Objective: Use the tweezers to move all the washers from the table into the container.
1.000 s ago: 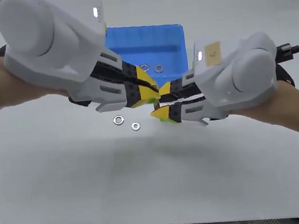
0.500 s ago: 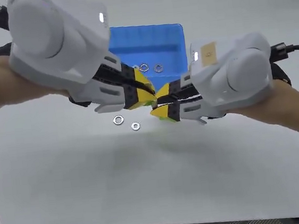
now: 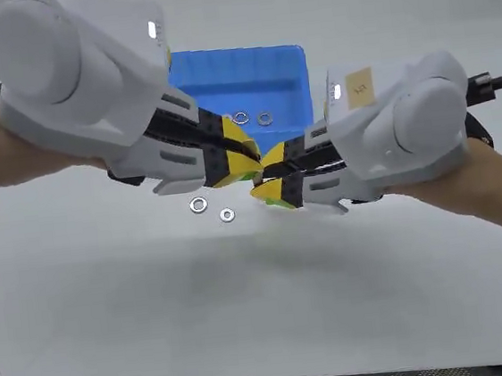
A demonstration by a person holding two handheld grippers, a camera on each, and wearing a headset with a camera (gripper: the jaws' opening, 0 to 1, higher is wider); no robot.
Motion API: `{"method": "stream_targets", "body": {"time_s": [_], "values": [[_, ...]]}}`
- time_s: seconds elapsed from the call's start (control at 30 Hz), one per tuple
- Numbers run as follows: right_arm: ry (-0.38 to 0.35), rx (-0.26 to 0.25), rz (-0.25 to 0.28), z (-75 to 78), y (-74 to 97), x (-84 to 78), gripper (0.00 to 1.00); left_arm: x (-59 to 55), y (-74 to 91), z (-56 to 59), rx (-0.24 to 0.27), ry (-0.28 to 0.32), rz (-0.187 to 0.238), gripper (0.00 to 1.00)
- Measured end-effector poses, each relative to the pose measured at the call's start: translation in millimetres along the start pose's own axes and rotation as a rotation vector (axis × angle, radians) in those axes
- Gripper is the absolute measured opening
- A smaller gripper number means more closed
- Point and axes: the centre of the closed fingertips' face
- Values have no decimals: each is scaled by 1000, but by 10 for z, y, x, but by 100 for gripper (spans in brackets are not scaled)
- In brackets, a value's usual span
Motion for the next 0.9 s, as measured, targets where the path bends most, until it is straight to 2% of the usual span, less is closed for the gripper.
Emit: {"method": "stream_targets", "body": {"time_s": [0.07,0.17,0.33,0.4,0.5,0.73,0.9], "values": [[17,-3,5,1,25,54,10,45,37,-9,9,0,15,8],[28,-10,15,19,61,132,10,53,97,-75,29,1,31,8],[57,-12,30,10,110,270,10,78,204,-105,43,-4,49,8],[82,-29,43,23,142,329,10,116,254,-130,56,-10,59,8],[76,-36,59,20,184,395,10,161,333,-152,68,-14,72,8],[94,-52,70,91,242,496,10,239,342,-210,93,-37,90,8],[116,-69,79,191,274,615,10,270,422,-330,111,-56,97,8]]}}
Point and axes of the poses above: the centre of the closed fingertips' face, and the gripper's own axes: y roughly backward along the fingers, z roughly to its right, x roughly out of its top, and after that the axes turned 8 degrees about -y, right-handed
